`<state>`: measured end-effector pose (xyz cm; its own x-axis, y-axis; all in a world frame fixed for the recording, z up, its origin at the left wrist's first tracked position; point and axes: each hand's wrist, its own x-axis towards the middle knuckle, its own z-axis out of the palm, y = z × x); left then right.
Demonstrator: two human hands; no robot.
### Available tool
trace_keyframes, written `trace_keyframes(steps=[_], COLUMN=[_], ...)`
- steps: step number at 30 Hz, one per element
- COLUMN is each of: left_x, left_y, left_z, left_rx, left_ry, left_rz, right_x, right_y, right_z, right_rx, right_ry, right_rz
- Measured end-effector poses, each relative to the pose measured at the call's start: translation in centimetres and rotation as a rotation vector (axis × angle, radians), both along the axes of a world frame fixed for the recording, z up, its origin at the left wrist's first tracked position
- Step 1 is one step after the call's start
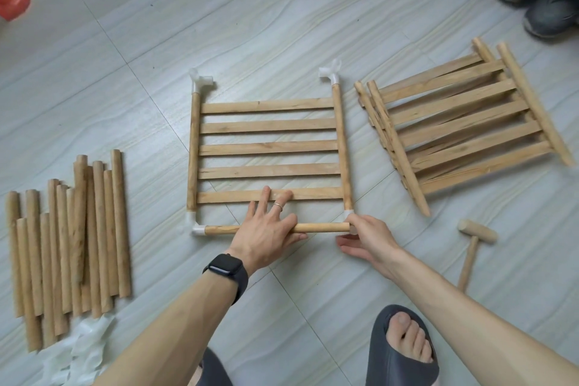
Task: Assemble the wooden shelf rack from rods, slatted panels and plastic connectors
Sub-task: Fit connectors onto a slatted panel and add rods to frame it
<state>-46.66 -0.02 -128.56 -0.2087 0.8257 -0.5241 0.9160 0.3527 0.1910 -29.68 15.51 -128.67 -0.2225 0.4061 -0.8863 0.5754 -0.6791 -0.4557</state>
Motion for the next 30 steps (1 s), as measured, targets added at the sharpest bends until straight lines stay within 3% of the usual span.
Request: trace_keyframes(steps=[5,12,16,20,24,30], left_x=[-0.1,-0.4,-0.7,-0.8,-1.0,-0.8], left_y=[-0.2,0.2,0.4,0.3,0.7,0.6], left_z=[-0.1,0.1,0.5,0.6,0.4,0.3], left_rx=[0.0,-0.02,-0.023,-0.019,-0.006,-0.027], left_ry=[-0.043,-0.041,-0.09,-0.098,-0.11,-0.08], left_rz=[0.013,0.005,0.018,0.041,0.055,0.039], right_x=[0.0,0.9,0.7,0.5,1.5,3.6], right_y=[-0.4,-0.5,-1.1,-1.3,-1.8,-1.3], right_z=[-0.2,-0.1,-0.5,-0.7,-1.0,-0.6], right_rx=[0.012,-0.157,-0.018,0.15,-0.067,0.056], right_ry=[0.065,0.064,0.007,-0.175,-0.069,0.063], right_rz=[0.012,-0.333,-0.292,-0.111,-0.119,-0.253])
